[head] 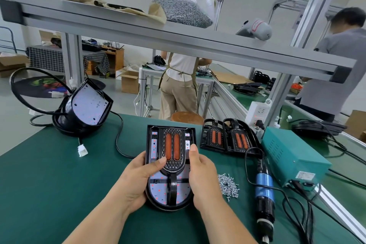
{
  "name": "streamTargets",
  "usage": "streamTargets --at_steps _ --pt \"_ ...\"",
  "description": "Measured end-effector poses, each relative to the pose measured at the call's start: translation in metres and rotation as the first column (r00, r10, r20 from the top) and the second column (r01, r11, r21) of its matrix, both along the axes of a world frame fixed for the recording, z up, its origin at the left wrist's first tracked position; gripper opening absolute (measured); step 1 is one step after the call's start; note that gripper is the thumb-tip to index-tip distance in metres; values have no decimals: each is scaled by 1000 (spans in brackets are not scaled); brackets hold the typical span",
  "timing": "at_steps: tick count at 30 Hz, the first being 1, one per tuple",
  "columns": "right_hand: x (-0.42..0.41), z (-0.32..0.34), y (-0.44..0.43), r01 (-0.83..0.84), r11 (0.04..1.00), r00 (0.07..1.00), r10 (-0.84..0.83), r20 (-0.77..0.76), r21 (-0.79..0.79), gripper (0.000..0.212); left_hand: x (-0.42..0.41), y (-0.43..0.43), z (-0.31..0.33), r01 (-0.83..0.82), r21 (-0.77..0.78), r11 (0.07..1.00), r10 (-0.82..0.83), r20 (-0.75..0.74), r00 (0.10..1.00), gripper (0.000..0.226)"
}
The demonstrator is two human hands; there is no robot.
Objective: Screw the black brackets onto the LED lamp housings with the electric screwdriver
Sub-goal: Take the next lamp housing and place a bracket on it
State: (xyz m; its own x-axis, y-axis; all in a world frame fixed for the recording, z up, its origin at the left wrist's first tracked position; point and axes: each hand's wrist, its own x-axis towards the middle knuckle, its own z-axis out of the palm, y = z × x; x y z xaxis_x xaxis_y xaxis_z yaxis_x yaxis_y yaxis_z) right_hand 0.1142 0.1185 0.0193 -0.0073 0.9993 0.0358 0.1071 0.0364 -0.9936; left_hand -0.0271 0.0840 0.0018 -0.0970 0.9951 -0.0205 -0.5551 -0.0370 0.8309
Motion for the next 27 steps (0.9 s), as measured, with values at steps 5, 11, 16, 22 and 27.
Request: streamTargets --at_steps 5,11,16,22,27 --pt "-1 -8 0 -150 982 988 145 -46 -112 45 0 2 0 -96 -6 995 96 55 994 42" --pt "3 -14 -1 -306 947 950 297 -97 -96 49 -3 3 0 -125 -20 992 126 83 989 41" --pt "-3 -11 -2 -206 974 961 184 -207 -91 42 -2 3 -2 -22 -7 1000 22 25 999 49" --pt "-1 -6 2 -58 990 913 -1 -408 -130 41 8 -2 0 171 4 985 -158 -372 915 63" --pt "-2 -8 -1 -111 982 914 41 -403 -153 44 10 -2 0 98 32 995 -76 -407 910 65"
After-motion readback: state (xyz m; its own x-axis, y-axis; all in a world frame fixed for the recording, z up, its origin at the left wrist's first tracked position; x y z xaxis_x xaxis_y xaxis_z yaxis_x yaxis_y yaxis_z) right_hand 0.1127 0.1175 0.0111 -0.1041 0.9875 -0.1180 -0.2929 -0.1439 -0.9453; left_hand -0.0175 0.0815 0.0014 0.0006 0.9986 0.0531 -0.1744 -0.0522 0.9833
